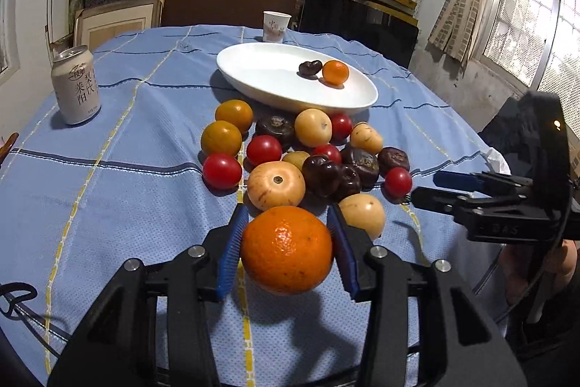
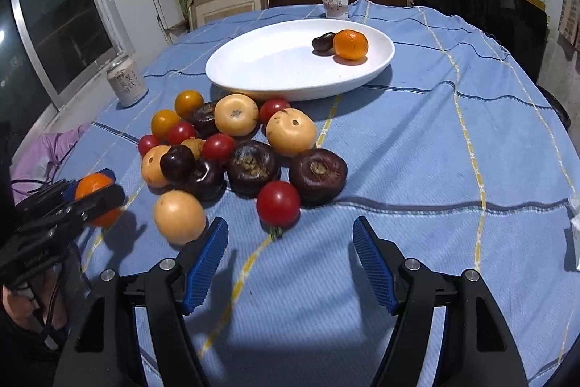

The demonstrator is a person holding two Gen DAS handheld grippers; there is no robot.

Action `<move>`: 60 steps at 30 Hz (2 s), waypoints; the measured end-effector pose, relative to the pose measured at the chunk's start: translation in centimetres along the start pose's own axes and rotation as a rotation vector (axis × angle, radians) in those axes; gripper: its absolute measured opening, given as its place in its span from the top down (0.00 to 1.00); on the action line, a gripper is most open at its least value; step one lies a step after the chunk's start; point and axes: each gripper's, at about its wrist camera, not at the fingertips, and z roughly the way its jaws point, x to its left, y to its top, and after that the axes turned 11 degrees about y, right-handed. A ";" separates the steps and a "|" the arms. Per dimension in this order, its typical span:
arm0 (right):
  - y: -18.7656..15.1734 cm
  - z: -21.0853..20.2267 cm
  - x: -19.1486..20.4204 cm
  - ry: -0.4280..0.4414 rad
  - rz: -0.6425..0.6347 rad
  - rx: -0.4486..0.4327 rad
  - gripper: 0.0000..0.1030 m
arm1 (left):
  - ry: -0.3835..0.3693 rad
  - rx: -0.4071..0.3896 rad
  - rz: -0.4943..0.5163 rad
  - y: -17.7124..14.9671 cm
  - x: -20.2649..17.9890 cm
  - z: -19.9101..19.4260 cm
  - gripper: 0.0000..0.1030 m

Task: Organize fruits
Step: 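Grasp a large mandarin with the left tool while the right tool grasps a red tomato, then carry the mandarin and tomato onto the white plate and release both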

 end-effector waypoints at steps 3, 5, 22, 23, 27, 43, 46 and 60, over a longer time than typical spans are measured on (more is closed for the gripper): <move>0.4 1.7 0.7 0.022 0.000 0.045 0.62 | -0.004 -0.002 0.006 0.0 0.0 0.0 0.57; 0.5 2.6 1.0 0.006 -0.009 0.051 0.62 | -0.007 -0.003 0.003 0.0 0.0 0.0 0.57; -0.4 0.1 1.2 0.060 -0.021 -0.045 0.73 | -0.009 -0.007 -0.019 0.2 0.5 -0.2 0.57; -0.6 -0.2 1.0 0.058 -0.018 -0.047 0.73 | -0.009 -0.009 -0.020 0.2 0.5 -0.2 0.57; -0.7 -1.3 0.7 0.050 -0.016 -0.050 0.73 | -0.007 0.010 -0.015 0.4 0.4 -0.1 0.57; 13.4 -2.3 0.2 0.025 -0.152 -0.213 0.73 | 0.010 -0.018 -0.011 15.2 -0.4 4.9 0.57; 16.4 1.1 -0.9 0.002 -0.139 -0.201 0.73 | 0.045 0.030 -0.040 17.1 -0.1 9.4 0.57; 22.6 9.3 -3.9 0.033 -0.054 -0.153 0.42 | 0.063 0.071 -0.095 19.7 1.2 16.5 0.39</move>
